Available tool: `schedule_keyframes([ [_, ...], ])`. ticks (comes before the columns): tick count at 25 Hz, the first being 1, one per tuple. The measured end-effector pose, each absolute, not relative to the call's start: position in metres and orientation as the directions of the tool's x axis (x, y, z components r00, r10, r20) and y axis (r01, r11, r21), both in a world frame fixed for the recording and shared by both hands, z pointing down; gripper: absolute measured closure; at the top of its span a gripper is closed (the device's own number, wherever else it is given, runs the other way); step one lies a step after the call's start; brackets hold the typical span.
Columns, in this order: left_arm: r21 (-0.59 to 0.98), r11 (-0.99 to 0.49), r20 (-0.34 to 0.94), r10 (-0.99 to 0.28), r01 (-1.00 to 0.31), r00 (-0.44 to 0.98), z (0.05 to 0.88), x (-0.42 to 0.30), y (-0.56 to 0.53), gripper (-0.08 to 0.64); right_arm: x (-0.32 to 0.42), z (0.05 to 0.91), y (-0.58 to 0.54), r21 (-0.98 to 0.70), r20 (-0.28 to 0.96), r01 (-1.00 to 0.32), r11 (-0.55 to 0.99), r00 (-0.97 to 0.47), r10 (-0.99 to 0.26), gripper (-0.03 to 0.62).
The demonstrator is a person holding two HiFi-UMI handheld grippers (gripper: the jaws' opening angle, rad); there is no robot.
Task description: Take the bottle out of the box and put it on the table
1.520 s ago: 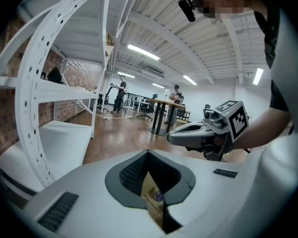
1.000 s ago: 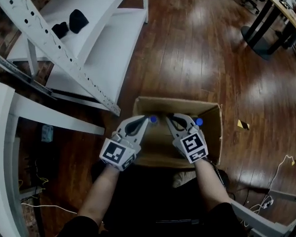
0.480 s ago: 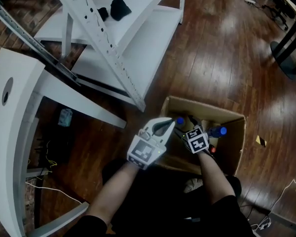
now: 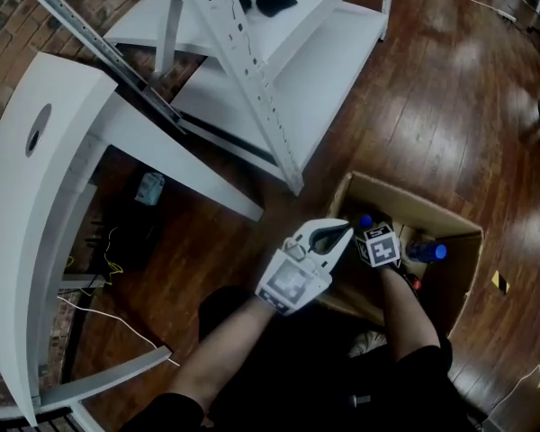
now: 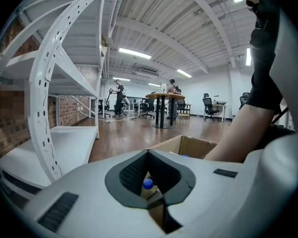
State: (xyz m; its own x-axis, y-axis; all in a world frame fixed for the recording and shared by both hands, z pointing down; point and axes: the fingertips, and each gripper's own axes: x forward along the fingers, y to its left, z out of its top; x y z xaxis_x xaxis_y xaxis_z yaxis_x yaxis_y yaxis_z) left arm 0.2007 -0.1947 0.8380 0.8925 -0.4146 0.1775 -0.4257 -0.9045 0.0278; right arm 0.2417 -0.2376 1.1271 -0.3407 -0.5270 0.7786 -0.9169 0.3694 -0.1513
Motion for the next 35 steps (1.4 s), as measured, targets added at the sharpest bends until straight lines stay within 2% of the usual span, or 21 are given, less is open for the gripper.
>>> schedule_keyframes([
  [3,0.035,-0.899,0.173,-0.425,-0.437,0.888,0.838,0.195,-0.193,0.563,0.242,1.137,-0.241,-0.173,0.786,-0.916,0.362,-0.350,-0.509,0.214],
  [7,0.042,-0.890,0.175,-0.441,-0.454,0.880,0.838,0.186,-0.193,0.563,0.239,1.148,-0.246,-0.159,0.793,-0.914,0.373,-0.343,-0.504,0.220],
  [10,0.041,-0.886,0.179,-0.448,-0.462,0.876,0.840,0.180,-0.195,0.563,0.238,1.151,-0.247,-0.141,0.800,-0.917,0.374,-0.328,-0.502,0.261],
  [16,0.069,-0.884,0.189,-0.444,-0.463,0.876,0.843,0.182,-0.195,0.563,0.220,1.126,-0.239,-0.128,0.815,-0.894,0.429,-0.341,-0.468,0.267],
  [22,0.080,-0.900,0.102,-0.420,-0.428,0.902,0.810,0.198,-0.193,0.563,0.235,1.086,-0.213,-0.120,0.837,-0.907,0.405,-0.312,-0.451,0.268],
  [25,0.109,-0.896,0.084,-0.422,-0.430,0.903,0.753,0.212,-0.196,0.564,0.253,1.010,-0.207,-0.104,0.834,-0.922,0.372,-0.285,-0.474,0.268],
  [31,0.055,-0.919,-0.023,-0.391,-0.390,0.920,0.557,0.249,-0.194,0.564,0.266,0.795,-0.197,-0.113,0.759,-0.930,0.349,-0.308,-0.574,0.268],
  [35,-0.056,-0.945,-0.033,-0.322,-0.323,0.946,0.443,0.276,-0.178,0.564,0.282,0.674,-0.183,-0.100,0.740,-0.941,0.324,-0.287,-0.608,0.268],
])
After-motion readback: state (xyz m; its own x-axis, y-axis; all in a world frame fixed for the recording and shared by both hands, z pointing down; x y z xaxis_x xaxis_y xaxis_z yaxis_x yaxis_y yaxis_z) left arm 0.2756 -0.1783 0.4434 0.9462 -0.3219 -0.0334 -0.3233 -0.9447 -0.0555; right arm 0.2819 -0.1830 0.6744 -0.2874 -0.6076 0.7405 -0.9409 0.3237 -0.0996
